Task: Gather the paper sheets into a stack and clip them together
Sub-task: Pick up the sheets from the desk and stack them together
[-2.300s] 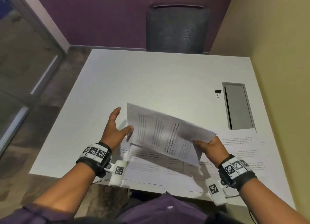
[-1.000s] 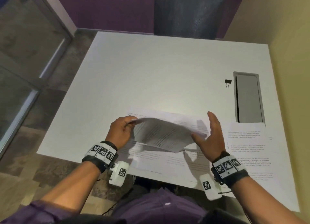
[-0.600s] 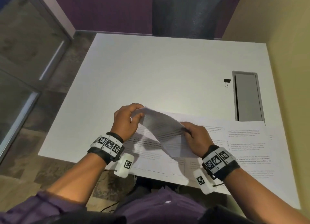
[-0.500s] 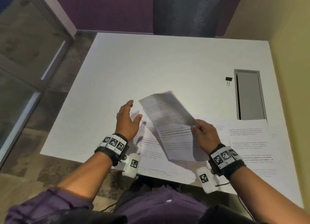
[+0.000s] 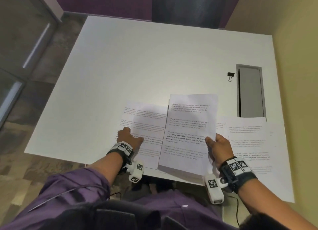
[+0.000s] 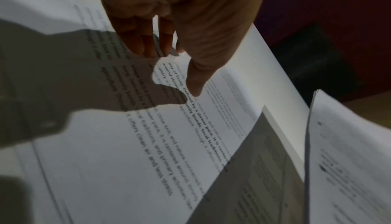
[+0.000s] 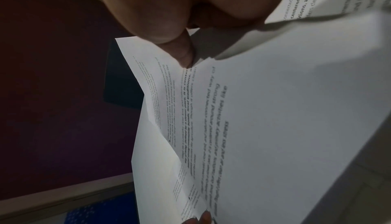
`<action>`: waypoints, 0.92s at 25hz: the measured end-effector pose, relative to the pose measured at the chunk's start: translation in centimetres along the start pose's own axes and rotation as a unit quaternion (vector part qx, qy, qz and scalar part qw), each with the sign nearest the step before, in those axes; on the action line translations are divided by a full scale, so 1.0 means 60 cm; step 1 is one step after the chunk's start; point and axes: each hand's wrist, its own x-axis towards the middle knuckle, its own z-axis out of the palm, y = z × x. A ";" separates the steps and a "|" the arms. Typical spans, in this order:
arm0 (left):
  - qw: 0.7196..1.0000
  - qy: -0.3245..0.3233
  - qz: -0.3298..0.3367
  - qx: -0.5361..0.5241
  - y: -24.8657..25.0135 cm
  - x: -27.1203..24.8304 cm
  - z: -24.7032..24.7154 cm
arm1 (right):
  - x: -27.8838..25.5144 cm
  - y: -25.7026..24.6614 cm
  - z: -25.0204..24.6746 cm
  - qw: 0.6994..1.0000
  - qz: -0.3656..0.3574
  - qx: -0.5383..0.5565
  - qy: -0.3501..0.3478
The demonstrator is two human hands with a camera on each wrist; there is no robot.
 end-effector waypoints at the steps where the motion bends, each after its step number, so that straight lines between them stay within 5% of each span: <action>1: 1.000 0.009 -0.002 0.016 0.000 -0.002 0.005 | 0.003 0.007 0.000 1.000 0.004 -0.007 -0.003; 7: 1.000 -0.008 -0.019 -0.014 -0.003 0.011 0.011 | 0.018 0.020 0.001 1.000 0.024 0.003 -0.001; 12: 0.998 -0.007 -0.014 0.060 -0.002 0.028 0.009 | 0.021 0.015 0.008 1.000 0.029 -0.004 -0.012; 23: 0.999 -0.007 -0.041 -0.035 -0.012 0.039 0.025 | 0.021 0.012 0.007 0.999 0.020 -0.029 -0.019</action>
